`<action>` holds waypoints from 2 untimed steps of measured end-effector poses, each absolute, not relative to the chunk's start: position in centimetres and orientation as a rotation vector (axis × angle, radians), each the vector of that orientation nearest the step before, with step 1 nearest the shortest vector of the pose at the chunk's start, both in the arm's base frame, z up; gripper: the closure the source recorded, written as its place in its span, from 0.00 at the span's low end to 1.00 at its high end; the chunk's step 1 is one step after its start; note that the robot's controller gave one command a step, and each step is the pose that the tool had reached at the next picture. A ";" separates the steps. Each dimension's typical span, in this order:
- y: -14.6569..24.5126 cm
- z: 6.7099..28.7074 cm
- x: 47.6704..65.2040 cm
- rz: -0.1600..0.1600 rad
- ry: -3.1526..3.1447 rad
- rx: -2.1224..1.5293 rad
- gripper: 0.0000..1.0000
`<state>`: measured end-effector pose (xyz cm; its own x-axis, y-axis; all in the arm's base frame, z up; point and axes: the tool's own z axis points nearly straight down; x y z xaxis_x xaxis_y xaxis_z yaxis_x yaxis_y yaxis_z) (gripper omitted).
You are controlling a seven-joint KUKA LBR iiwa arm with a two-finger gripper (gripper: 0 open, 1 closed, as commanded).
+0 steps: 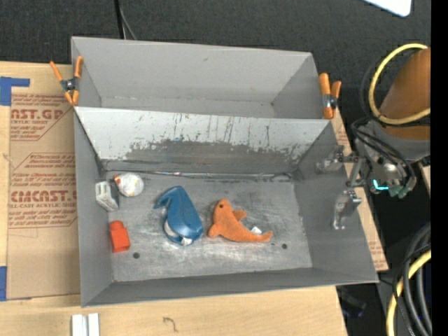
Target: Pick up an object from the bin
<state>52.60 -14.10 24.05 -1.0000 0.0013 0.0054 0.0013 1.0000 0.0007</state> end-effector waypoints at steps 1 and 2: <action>-14.0 24.4 52.8 0.001 -3.144 0.001 0.00; -11.8 19.3 52.2 0.004 -3.149 0.063 0.00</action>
Offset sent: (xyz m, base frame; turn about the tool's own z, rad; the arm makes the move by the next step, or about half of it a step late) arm -0.0127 0.0474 -0.1026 -0.0831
